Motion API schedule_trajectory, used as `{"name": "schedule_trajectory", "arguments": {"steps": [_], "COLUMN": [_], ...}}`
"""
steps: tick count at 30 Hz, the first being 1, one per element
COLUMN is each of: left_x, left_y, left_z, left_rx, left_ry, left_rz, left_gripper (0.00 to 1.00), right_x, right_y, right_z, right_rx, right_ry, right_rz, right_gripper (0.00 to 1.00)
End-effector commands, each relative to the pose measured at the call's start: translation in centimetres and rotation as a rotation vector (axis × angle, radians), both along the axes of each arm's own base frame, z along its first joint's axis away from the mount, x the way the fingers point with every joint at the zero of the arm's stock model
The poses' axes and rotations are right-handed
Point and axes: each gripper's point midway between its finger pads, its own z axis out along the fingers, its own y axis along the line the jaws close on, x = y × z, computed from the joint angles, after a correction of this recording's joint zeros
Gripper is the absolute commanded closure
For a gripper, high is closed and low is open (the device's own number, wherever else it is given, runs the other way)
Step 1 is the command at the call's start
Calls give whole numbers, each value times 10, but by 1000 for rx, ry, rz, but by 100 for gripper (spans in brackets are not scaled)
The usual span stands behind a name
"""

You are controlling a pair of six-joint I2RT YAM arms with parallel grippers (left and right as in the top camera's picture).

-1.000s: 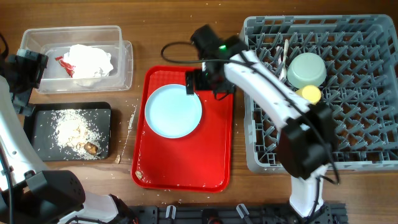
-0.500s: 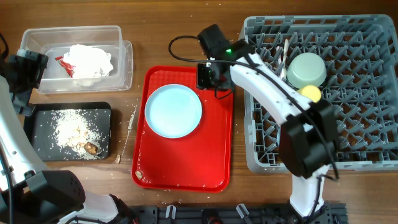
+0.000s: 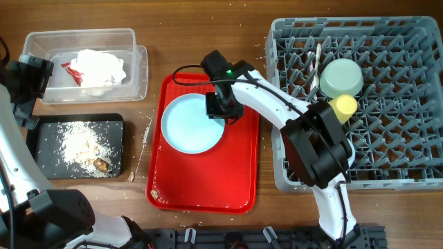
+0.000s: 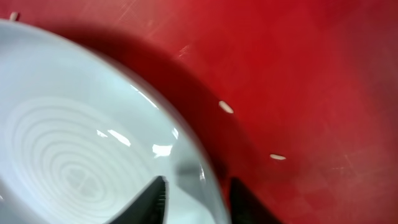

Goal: Sort waste into correct bins and load items into the dishwasher rack
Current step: 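Grip the light-blue plate's rim with the right gripper, then lift the plate and carry it to the rack's back-left corner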

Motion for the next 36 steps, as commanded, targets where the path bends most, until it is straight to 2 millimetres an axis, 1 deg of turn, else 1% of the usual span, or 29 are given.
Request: {"name": "schedule_trajectory", "arguments": {"steps": [1,2,4,5,6,8,10,11,13,14,15,16,17,18,19,20,22,23,24,26,29,31,32,36], "left_x": [-1,-1,-1,-1,-1,-1,-1,-1,-1,-1,-1,-1,-1,-1,-1,-1,-1,-1,-1,-1,-1,-1,-1,-1], "left_y": [4,4,4,4,4,4,4,4,4,4,4,4,4,4,4,4,4,4,4,4,4,4,4,4], "left_z": [3,3,3,3,3,3,3,3,3,3,3,3,3,3,3,3,3,3,3,3,3,3,3,3], "left_rx": [17,17,17,17,17,17,17,17,17,17,17,17,17,17,17,17,17,17,17,17,17,17,17,17], "left_ry": [-2,-2,-2,-2,-2,-2,-2,-2,-2,-2,-2,-2,-2,-2,-2,-2,-2,-2,-2,-2,-2,-2,-2,-2], "left_rz": [3,3,3,3,3,3,3,3,3,3,3,3,3,3,3,3,3,3,3,3,3,3,3,3], "left_gripper": [0,0,0,0,0,0,0,0,0,0,0,0,0,0,0,0,0,0,0,0,0,0,0,0], "right_x": [2,3,4,6,8,18,35,41,56,61,67,69,74,74,74,72,67,61,55,45,37,37,41,51], "right_y": [-11,-12,-13,-15,-17,-22,-33,-39,-58,-69,-89,-100,-135,-164,-188,-220,-257,-285,-304,-327,-347,-354,-355,-354], "right_z": [-13,-14,-13,-9,-4,14,52,68,111,129,153,166,193,211,225,240,255,264,269,271,263,253,246,237], "right_rx": [-68,-70,-69,-69,-67,-51,-16,-4,29,40,44,43,11,-32,-76,-146,-248,-347,-425,-558,-684,-737,-748,-748], "right_ry": [-5,-7,-8,-8,-11,-36,-100,-125,-205,-242,-294,-323,-390,-436,-477,-519,-564,-591,-600,-602,-608,-609,-615,-622], "right_rz": [-30,-29,-32,-39,-45,-52,-55,-59,-70,-79,-109,-127,-194,-243,-282,-348,-427,-500,-564,-645,-733,-753,-756,-760], "right_gripper": [93,96,96,96,96,96,96,96,96,96,96,96,96,95,96,96,96,96,96,96,96,96,96,96]}}
